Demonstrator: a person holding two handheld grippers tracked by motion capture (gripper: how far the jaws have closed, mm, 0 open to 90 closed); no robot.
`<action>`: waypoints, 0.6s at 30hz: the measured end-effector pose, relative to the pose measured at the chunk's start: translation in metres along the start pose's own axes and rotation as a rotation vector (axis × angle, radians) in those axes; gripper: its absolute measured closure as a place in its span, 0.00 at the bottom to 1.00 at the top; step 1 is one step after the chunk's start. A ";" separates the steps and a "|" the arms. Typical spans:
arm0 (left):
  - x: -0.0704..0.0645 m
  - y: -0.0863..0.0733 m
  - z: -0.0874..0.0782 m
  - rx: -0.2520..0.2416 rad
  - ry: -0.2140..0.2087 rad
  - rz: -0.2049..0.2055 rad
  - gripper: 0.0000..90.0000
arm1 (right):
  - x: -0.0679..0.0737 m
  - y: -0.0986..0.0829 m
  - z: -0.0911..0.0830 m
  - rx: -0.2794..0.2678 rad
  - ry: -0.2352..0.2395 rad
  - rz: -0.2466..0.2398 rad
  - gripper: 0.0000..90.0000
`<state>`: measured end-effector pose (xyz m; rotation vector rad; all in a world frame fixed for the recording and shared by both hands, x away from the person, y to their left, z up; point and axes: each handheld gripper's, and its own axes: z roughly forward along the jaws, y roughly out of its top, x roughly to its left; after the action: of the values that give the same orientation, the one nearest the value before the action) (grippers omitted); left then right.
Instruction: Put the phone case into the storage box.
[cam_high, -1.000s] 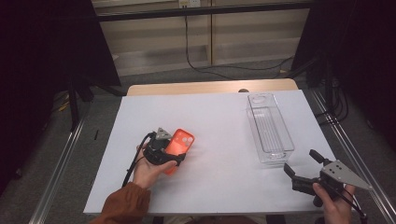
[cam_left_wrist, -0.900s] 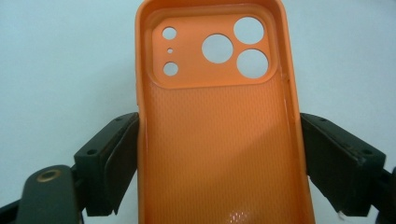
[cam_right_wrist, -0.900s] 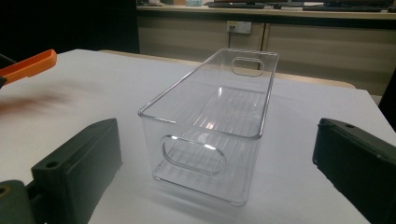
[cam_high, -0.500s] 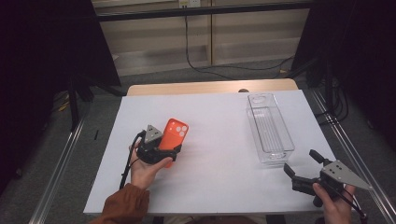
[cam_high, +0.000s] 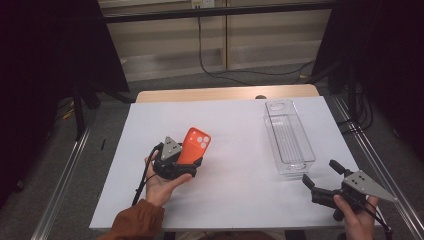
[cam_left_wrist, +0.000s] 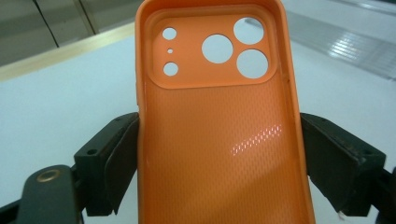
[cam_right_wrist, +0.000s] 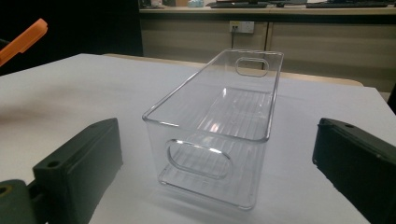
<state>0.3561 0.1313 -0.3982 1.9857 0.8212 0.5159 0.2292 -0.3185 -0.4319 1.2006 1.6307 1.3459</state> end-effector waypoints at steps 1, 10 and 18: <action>-0.001 0.000 -0.001 -0.011 -0.006 -0.002 0.18 | 0.001 0.000 0.000 0.003 0.004 -0.002 0.01; -0.013 0.002 -0.001 -0.033 -0.034 -0.004 0.18 | 0.005 0.000 0.007 0.013 0.030 -0.014 0.01; -0.022 0.000 0.001 -0.026 -0.059 -0.003 0.18 | 0.011 0.002 0.016 0.016 0.071 -0.036 0.01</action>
<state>0.3414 0.1151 -0.3998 1.9662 0.7773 0.4614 0.2403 -0.3028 -0.4332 1.1383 1.7082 1.3694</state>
